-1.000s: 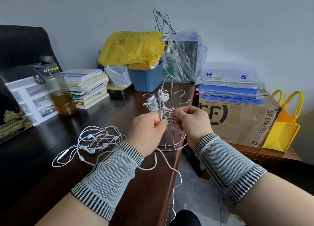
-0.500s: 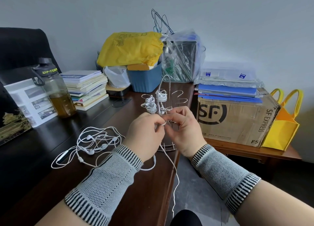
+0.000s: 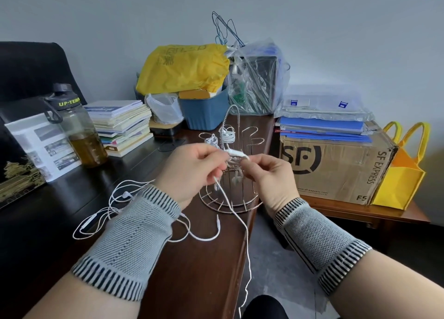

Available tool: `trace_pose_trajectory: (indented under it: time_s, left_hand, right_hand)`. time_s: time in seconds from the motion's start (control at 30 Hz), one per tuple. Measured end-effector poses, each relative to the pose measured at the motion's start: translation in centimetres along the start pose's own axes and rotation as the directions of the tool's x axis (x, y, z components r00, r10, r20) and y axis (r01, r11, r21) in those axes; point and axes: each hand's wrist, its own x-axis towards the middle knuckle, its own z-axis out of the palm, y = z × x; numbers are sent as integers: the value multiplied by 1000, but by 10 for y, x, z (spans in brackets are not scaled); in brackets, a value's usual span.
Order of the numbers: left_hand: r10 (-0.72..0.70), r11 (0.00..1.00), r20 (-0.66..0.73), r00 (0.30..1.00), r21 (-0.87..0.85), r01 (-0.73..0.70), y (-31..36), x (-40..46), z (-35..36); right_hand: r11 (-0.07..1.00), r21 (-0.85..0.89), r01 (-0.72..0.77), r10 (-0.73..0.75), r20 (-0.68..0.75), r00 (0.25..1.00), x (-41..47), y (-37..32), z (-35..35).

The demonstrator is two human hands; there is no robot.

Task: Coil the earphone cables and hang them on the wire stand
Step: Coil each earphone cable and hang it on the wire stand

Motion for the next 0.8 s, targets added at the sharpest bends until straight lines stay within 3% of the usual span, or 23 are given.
trace_pose_trajectory:
  time_s: [0.17,0.3,0.37,0.5,0.63,0.73,0.8]
  left_hand:
    - [131,905,-266,955,425,-6,-1,15,19]
    - [174,731,-241,955,681,38,2,19,24]
    - [167,683,-225,960,728,52,0,22,22]
    - [156,691,-193,969,722,32,-6,26,20]
    - [115,762,-179,977,647,28,-9,25,20]
    - [-39,954,-204,978,282,97,-10,23,24]
    - [-100,983,-231,968,130,133,-11,20,29]
  right_hand:
    - [973,162,-167,172,-16,985,10,-4,3]
    - [958,175,-225,236,-47,971,14,-11,7]
    - [956,117,-268,277,-72,958,21,-10,9]
    - [940,-27,-341,336,-116,935,29,-11,11]
    - [934,-36,-356,349,-130,928,31,-10,12]
    - [938,3,-347,344,-143,928,31,-11,12]
    - [945,-16,-326,319,-171,932,33,-9,13]
